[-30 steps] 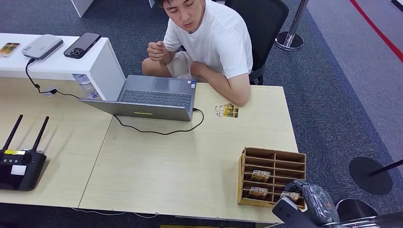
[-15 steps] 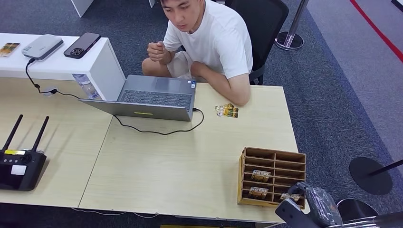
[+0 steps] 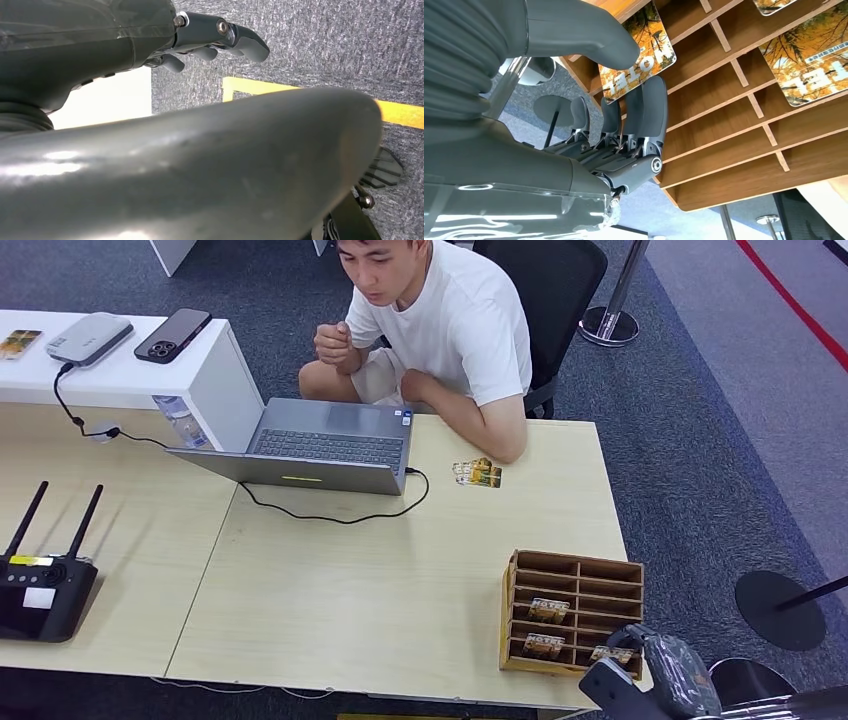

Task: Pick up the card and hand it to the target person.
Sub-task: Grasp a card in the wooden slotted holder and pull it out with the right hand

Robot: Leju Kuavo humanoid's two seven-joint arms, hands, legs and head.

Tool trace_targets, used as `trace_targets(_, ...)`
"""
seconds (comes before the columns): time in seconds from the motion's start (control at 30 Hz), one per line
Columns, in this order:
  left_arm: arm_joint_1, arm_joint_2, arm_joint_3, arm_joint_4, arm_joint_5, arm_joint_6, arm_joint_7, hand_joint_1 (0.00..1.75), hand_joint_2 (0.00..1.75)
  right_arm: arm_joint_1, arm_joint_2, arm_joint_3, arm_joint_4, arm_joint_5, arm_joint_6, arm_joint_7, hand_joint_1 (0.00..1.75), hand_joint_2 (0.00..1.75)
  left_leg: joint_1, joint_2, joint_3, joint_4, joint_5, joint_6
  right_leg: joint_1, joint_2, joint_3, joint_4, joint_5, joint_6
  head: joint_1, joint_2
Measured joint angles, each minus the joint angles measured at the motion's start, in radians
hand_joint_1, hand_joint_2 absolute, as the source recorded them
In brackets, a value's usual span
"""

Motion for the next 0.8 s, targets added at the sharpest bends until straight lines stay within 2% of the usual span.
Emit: trace_targets(0.8,0.000,0.000,0.000,0.000,0.013,0.000,-0.002,0.00,0.00,-0.011,0.020,0.008,0.000,0.029,0.018,-0.012,1.06,1.75,0.000,0.000,0.000,0.000,0.000,0.000,0.000,0.000,0.000,0.000,0.000,0.000,0.000,0.000)
